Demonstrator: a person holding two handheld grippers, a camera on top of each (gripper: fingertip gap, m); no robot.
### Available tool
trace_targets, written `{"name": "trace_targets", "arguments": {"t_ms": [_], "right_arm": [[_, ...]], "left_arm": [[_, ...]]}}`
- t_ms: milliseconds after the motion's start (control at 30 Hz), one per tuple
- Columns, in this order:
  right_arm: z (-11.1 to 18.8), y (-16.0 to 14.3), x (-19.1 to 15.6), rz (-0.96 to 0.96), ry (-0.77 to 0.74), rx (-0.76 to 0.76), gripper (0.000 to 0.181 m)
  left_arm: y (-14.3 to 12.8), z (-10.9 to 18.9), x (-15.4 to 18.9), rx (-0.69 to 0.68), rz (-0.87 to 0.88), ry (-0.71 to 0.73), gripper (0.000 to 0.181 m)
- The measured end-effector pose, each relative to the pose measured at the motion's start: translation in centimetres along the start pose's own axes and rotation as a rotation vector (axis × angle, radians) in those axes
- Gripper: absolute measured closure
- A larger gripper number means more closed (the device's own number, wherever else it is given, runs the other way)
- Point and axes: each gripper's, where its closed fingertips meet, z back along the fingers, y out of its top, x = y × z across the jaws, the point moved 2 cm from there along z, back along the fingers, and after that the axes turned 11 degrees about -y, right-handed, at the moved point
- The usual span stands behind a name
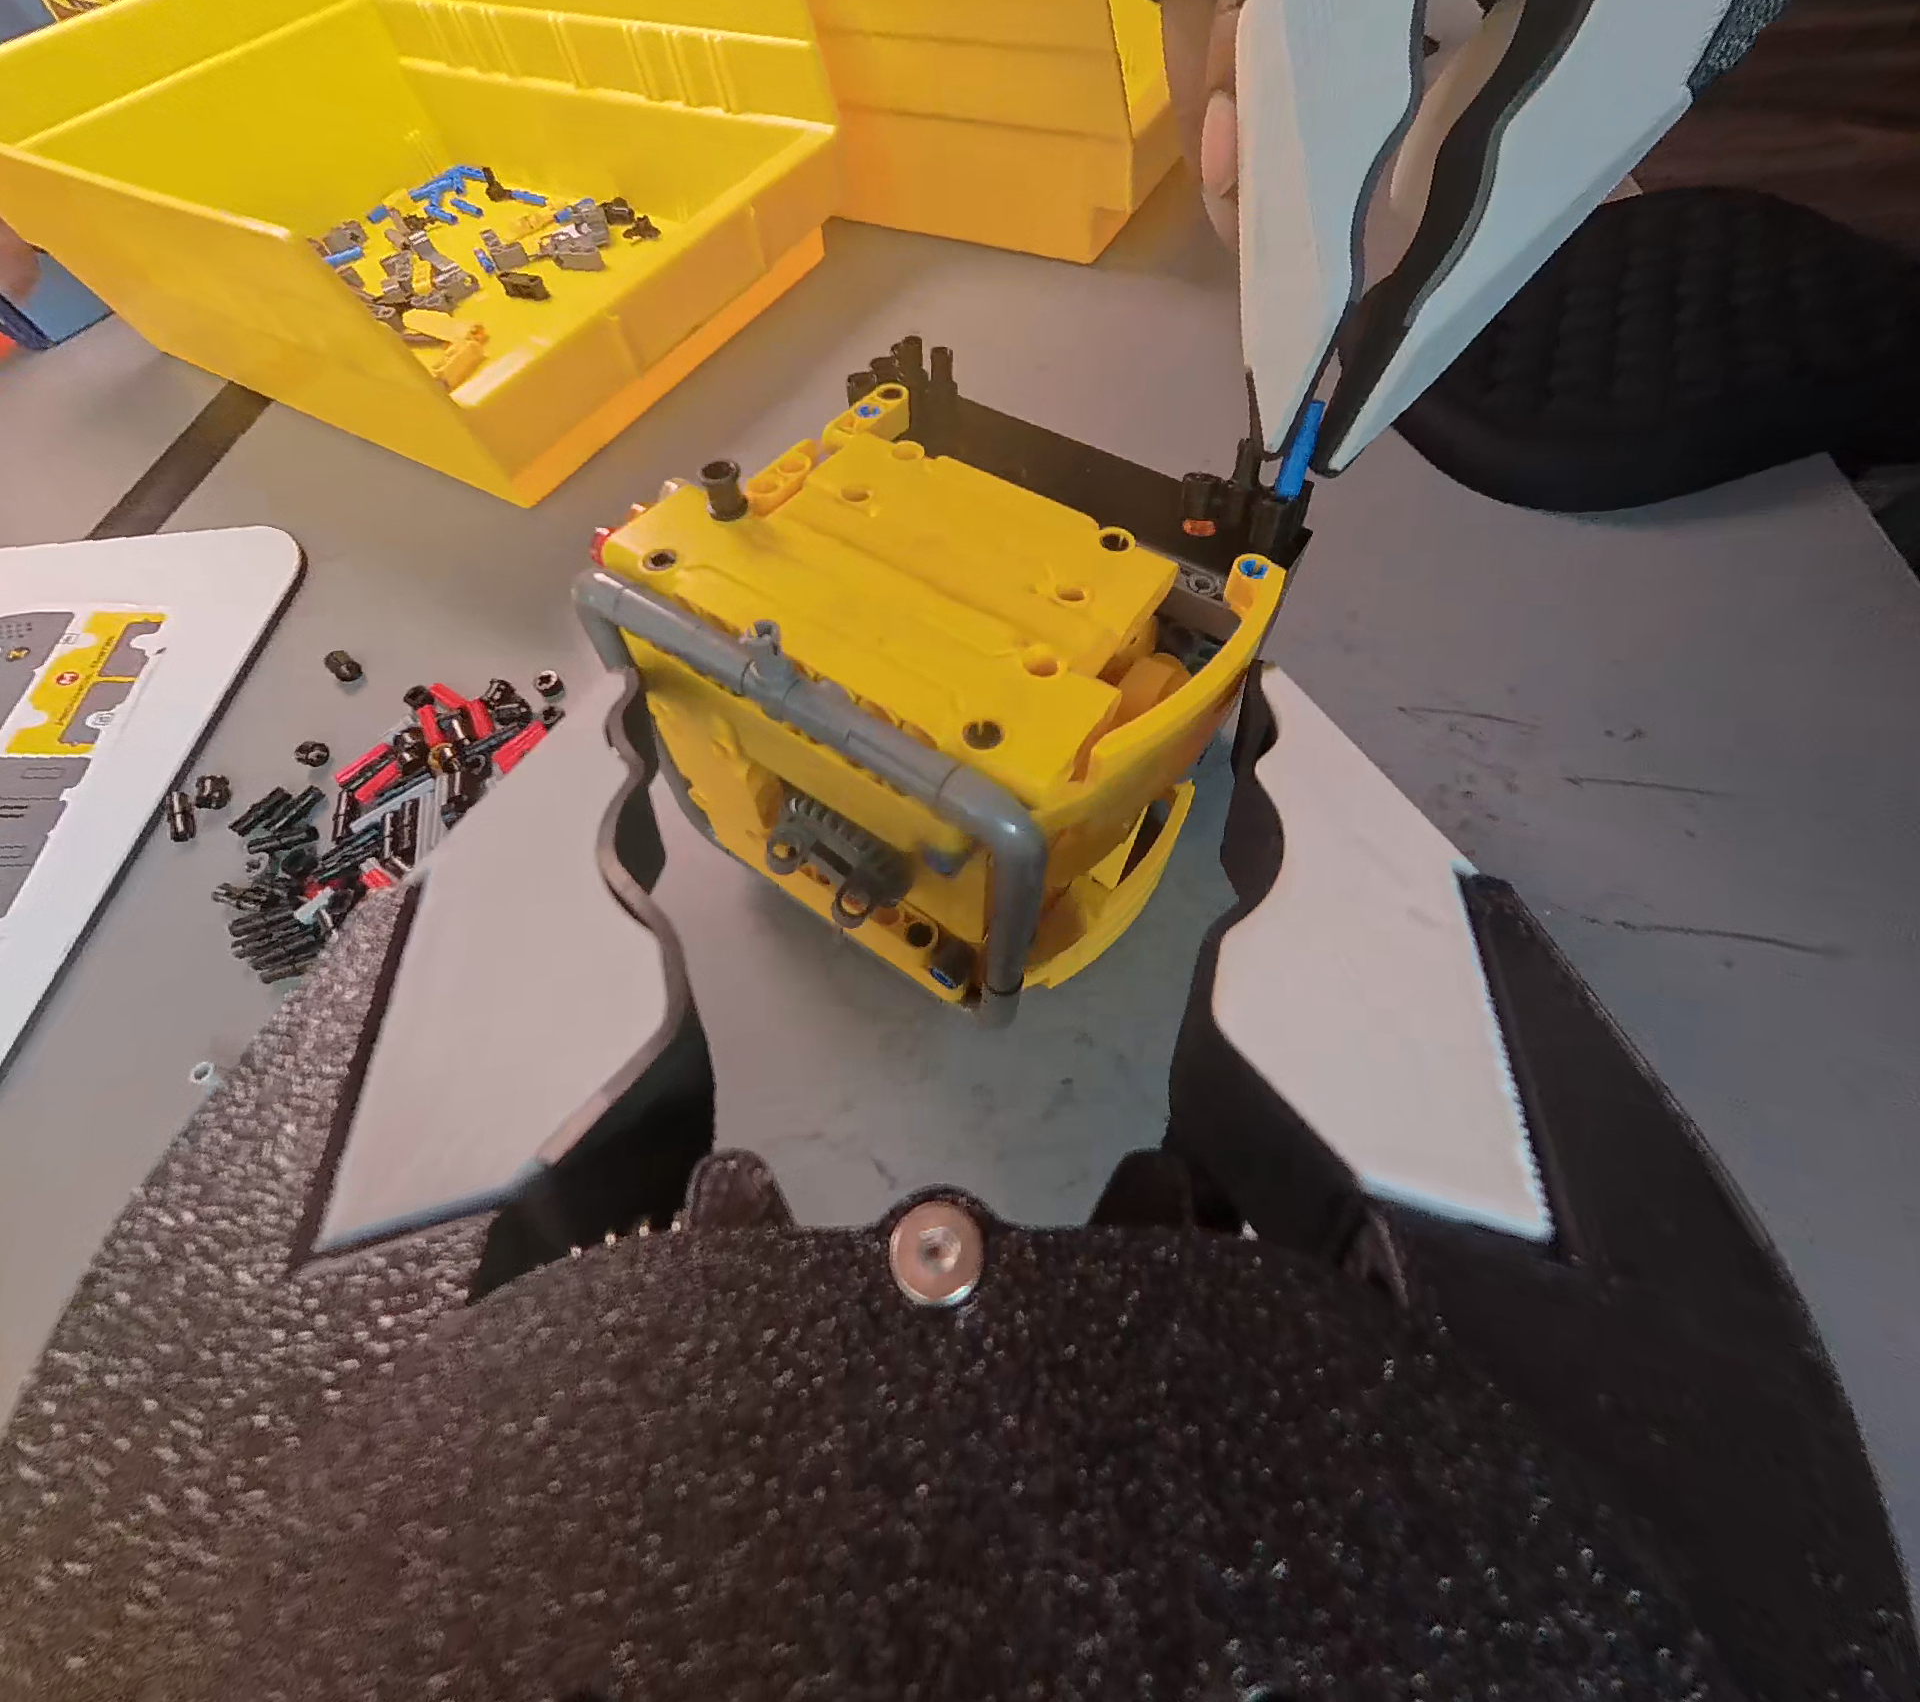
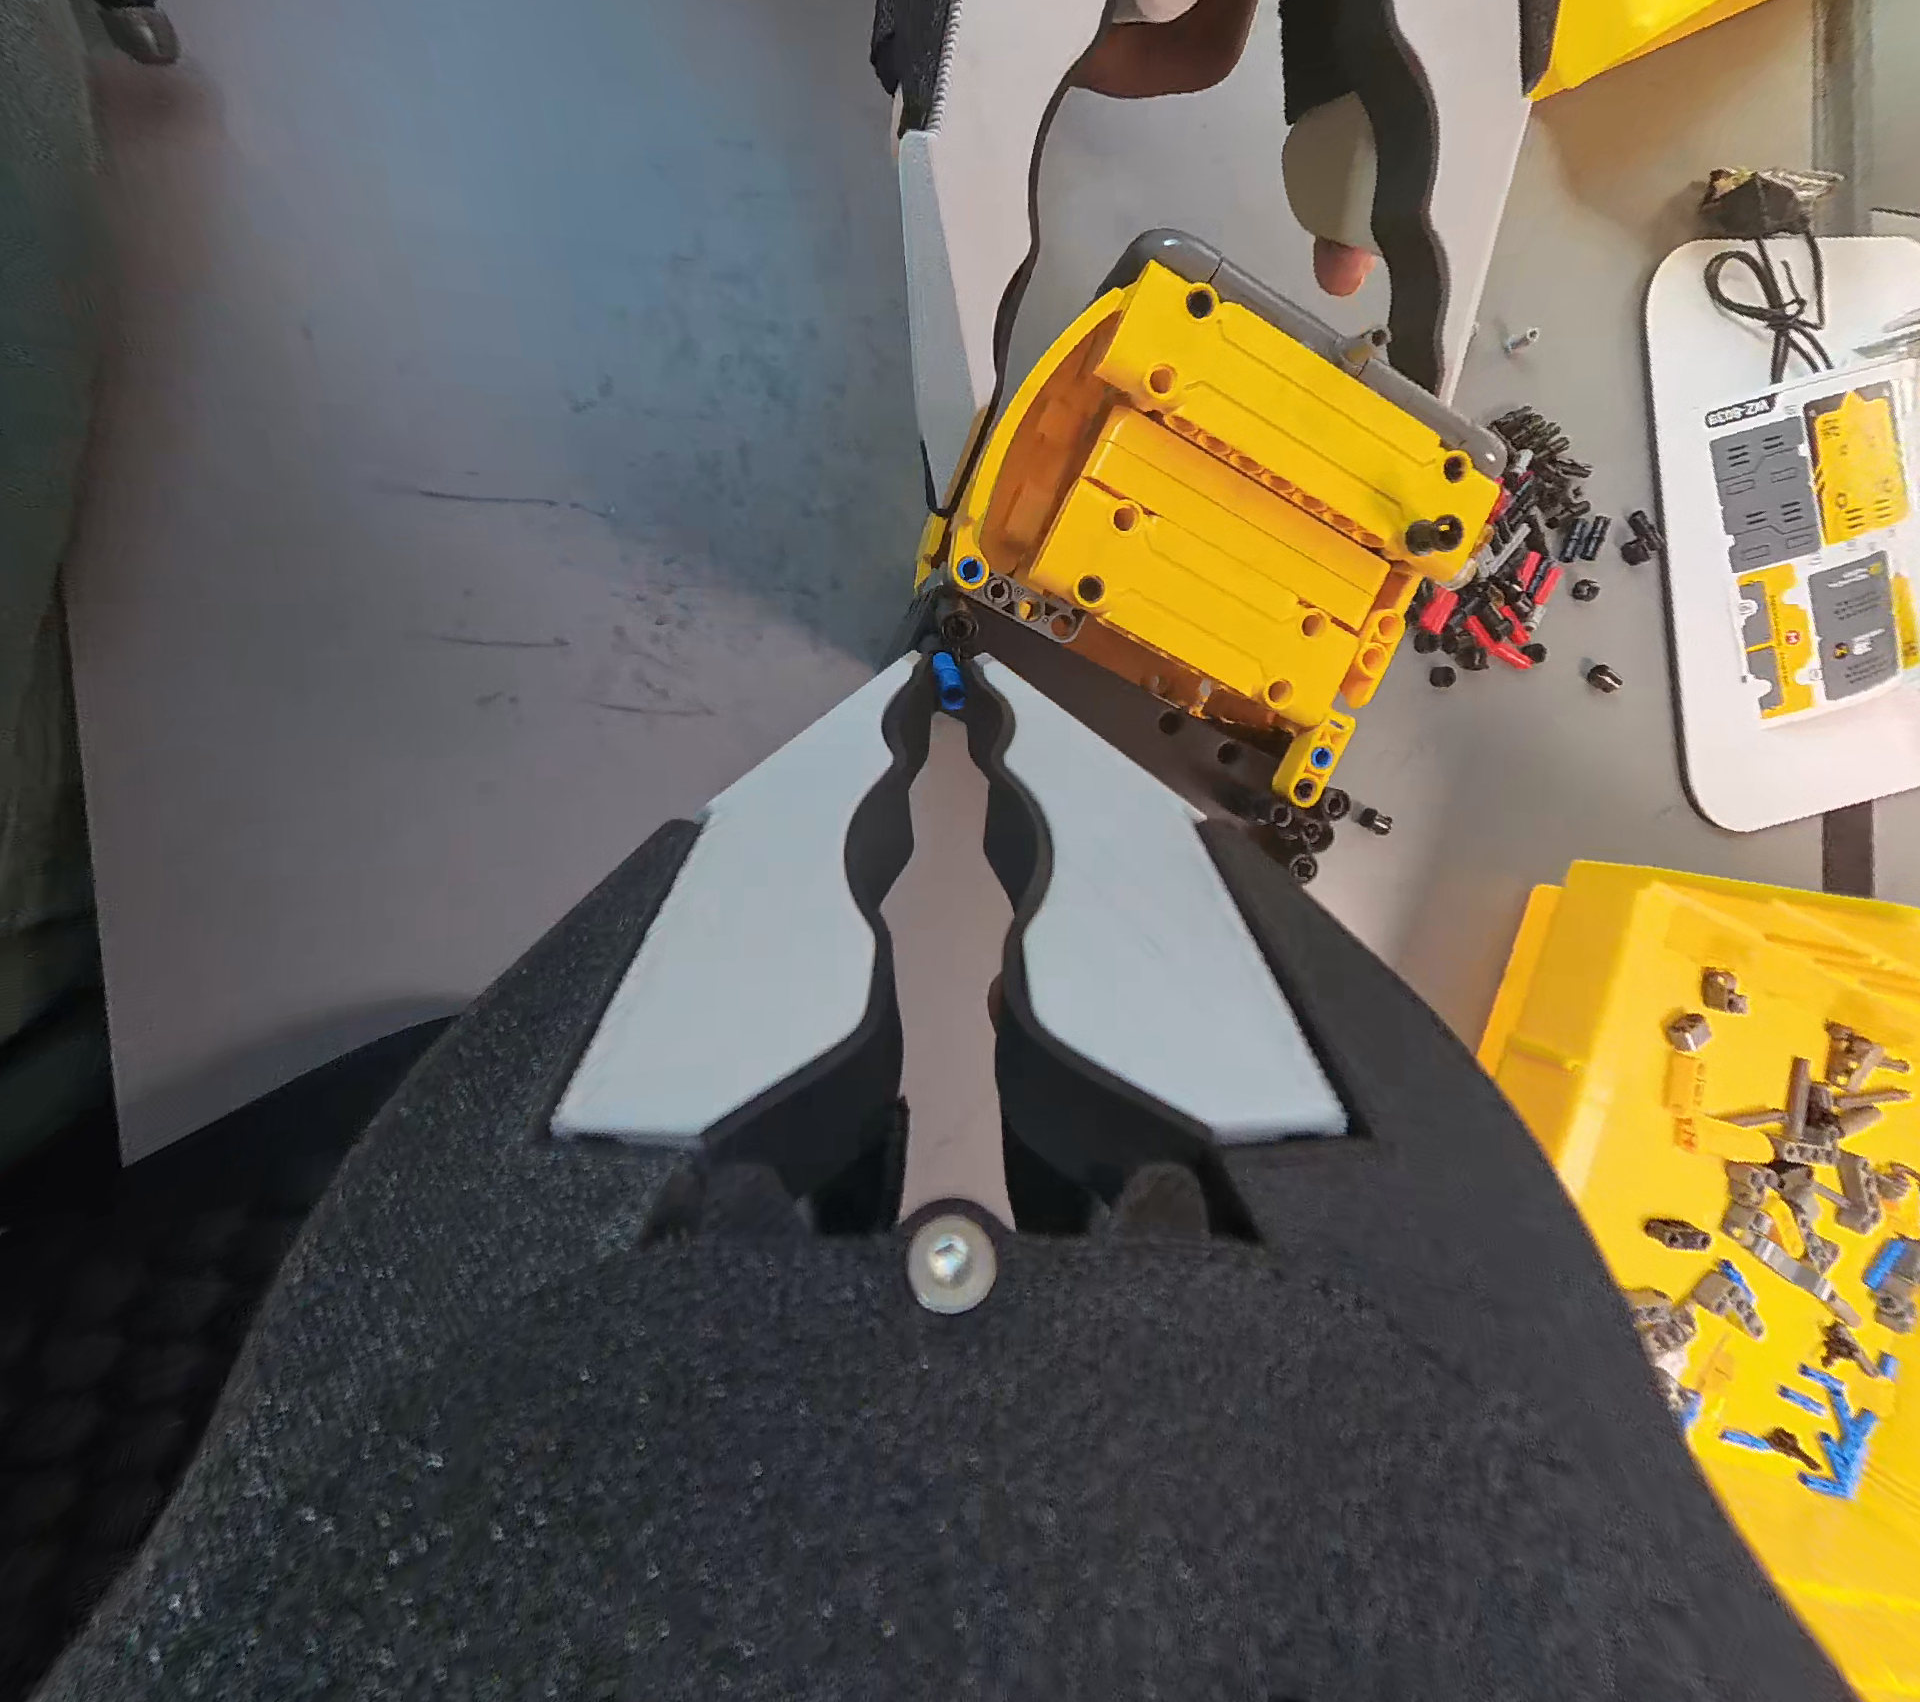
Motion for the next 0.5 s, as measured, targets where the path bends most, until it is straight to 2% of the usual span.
{"name": "trace_targets", "arguments": {"t_ms": [200, 333, 400, 500], "right_arm": [[0.1, 0.0, -0.3, -0.07, 0.006, 0.014, 0.172], [-0.2, -0.7, -0.3, -0.066, -0.04, 0.006, 0.176], [-0.2, -0.6, -0.3, -0.058, -0.063, 0.026, 0.176], [-0.2, -0.3, -0.3, -0.059, -0.069, 0.045, 0.176]], "left_arm": [[0.0, 0.1, 0.0, -0.007, -0.015, 0.033, 0.073], [1.1, 1.2, 0.3, -0.003, -0.116, 0.062, 0.072], [2.5, 2.0, 1.0, 0.037, -0.178, 0.067, 0.085], [4.2, 2.1, 2.9, 0.062, -0.284, 0.038, 0.126]]}}
